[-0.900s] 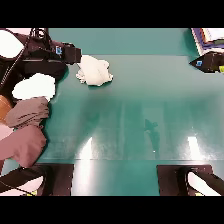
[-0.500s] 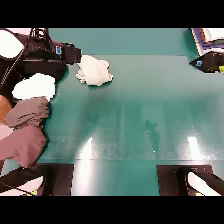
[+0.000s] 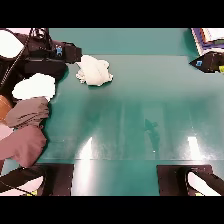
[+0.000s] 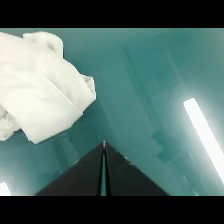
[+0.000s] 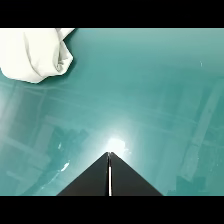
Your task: Fold the shirts.
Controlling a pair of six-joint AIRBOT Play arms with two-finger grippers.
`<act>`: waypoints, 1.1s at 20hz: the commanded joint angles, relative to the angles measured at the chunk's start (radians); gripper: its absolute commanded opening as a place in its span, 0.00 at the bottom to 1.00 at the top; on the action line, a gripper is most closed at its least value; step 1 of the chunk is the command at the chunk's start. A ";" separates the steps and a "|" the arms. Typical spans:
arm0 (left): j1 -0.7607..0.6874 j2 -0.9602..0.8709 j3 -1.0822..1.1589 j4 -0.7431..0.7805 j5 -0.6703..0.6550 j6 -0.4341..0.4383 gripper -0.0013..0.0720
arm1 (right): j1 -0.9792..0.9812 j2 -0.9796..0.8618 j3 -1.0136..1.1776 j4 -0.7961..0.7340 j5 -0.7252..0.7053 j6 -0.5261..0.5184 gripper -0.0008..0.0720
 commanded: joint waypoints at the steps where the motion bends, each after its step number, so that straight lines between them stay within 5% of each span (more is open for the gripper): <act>1: 0.003 -0.036 0.000 0.115 0.084 -0.031 0.65 | 0.002 0.000 0.001 0.004 0.004 0.001 0.04; 7: 0.109 -0.332 0.000 0.138 0.123 -0.175 0.65 | 0.006 0.000 0.001 0.008 0.004 0.001 0.04; 13: 0.139 -0.535 0.001 -0.151 0.329 -0.100 0.65 | 0.006 0.000 0.001 0.008 0.004 0.001 0.04; 17: 0.139 -0.554 0.010 -0.181 0.353 -0.100 0.63 | 0.006 0.000 0.001 0.008 0.003 0.001 0.04; 19: 0.140 -0.553 0.060 -0.173 0.312 -0.096 0.07 | 0.006 0.001 0.001 0.008 0.003 0.001 0.04; 22: 0.140 -0.543 0.230 -0.152 0.153 -0.081 0.05 | -0.015 0.002 0.024 0.008 0.004 0.001 0.04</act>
